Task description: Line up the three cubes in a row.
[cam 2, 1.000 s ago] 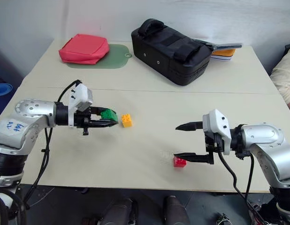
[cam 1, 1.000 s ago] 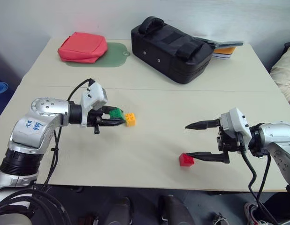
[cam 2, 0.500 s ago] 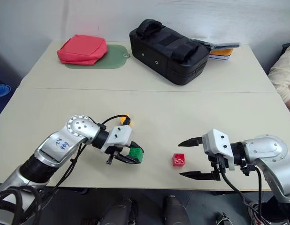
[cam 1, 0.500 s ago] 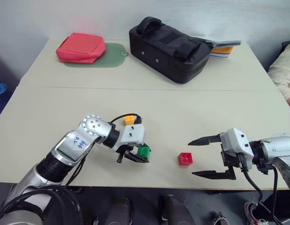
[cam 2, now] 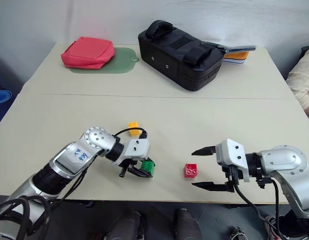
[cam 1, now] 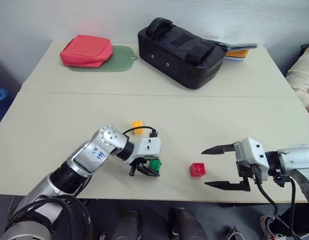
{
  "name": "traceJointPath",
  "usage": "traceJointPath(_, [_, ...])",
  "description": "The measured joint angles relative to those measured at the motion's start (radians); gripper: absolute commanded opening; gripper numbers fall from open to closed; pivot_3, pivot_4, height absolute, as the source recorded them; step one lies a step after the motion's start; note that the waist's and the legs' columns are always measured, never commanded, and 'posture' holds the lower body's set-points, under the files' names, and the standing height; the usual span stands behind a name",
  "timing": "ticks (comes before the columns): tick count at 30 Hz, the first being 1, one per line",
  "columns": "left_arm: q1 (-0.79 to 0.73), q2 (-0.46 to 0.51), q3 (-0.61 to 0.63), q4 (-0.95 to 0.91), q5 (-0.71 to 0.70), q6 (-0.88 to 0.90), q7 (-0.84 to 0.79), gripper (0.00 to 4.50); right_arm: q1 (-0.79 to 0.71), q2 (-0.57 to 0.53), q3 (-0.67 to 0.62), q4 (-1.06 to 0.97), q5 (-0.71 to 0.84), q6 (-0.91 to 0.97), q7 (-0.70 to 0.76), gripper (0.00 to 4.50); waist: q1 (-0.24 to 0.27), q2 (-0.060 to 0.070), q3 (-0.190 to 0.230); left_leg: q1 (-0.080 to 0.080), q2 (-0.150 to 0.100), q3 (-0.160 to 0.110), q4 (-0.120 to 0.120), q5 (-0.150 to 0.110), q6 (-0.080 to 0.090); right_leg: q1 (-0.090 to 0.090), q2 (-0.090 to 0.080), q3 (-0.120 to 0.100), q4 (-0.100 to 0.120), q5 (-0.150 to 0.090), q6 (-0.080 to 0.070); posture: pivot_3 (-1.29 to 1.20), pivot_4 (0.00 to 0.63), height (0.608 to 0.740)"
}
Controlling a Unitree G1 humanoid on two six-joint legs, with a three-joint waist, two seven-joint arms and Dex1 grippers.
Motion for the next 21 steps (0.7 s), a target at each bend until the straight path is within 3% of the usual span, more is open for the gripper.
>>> traceJointPath(10, [-0.043, -0.056, -0.047, -0.017, 0.043, 0.123, 0.06, 1.5, -0.006, 0.011, 0.002, 0.0, 0.0, 0.001, -0.012, 4.5, 0.008, 0.0, 0.0, 0.0, 0.0, 0.0, 0.001, 0.0, 0.0, 0.0, 0.0, 0.0, 0.001, 0.0, 0.0, 0.0, 0.15, 0.74])
traceJointPath(19, [-0.048, -0.067, -0.052, -0.02, 0.014, 0.196, 0.054, 4.26, -0.006, 0.013, 0.002, 0.0, 0.0, 0.002, -0.024, 4.5, 0.015, 0.0, 0.0, 0.0, 0.0, 0.0, 0.002, 0.0, 0.0, 0.0, 0.0, 0.0, 0.002, 0.0, 0.0, 0.0, 0.15, 0.74])
traceJointPath(21, [-0.055, -0.08, -0.03, -0.02, -0.005, 0.225, 0.061, 4.43, -0.006, 0.02, 0.002, 0.0, 0.0, 0.002, -0.024, 4.5, 0.018, 0.0, 0.0, 0.0, 0.0, 0.0, 0.003, 0.0, 0.0, 0.0, 0.0, 0.0, 0.002, 0.0, 0.0, 0.0, 0.15, 0.74])
